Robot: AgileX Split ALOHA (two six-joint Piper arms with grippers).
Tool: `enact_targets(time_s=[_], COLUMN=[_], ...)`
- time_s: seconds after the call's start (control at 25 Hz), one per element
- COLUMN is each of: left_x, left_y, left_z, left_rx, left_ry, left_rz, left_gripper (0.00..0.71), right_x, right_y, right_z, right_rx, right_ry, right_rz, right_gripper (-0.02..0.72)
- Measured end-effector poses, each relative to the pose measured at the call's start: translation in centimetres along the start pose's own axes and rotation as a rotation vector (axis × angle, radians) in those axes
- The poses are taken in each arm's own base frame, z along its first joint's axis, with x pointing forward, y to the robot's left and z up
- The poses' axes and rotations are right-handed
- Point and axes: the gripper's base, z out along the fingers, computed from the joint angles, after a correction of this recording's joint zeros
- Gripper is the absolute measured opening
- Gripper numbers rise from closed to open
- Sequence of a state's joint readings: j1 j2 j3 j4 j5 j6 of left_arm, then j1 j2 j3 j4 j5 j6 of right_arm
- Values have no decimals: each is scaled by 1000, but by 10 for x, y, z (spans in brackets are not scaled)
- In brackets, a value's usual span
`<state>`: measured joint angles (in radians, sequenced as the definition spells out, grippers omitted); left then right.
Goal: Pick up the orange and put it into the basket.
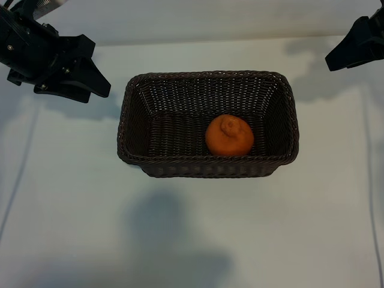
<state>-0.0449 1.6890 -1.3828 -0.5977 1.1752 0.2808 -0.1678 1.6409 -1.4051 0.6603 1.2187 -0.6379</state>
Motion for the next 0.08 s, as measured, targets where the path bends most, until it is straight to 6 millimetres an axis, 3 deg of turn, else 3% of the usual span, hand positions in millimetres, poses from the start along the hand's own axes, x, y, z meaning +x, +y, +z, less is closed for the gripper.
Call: enact_targets(time_s=[0.08], left_x=[0], left_y=[0], left_z=[0], left_rx=[0], left_ry=[0], left_rz=[0], left_gripper=[472], right_x=[0], right_y=[0], right_z=[0], right_rx=[0], right_ry=[0], right_rz=[0], right_gripper=[422])
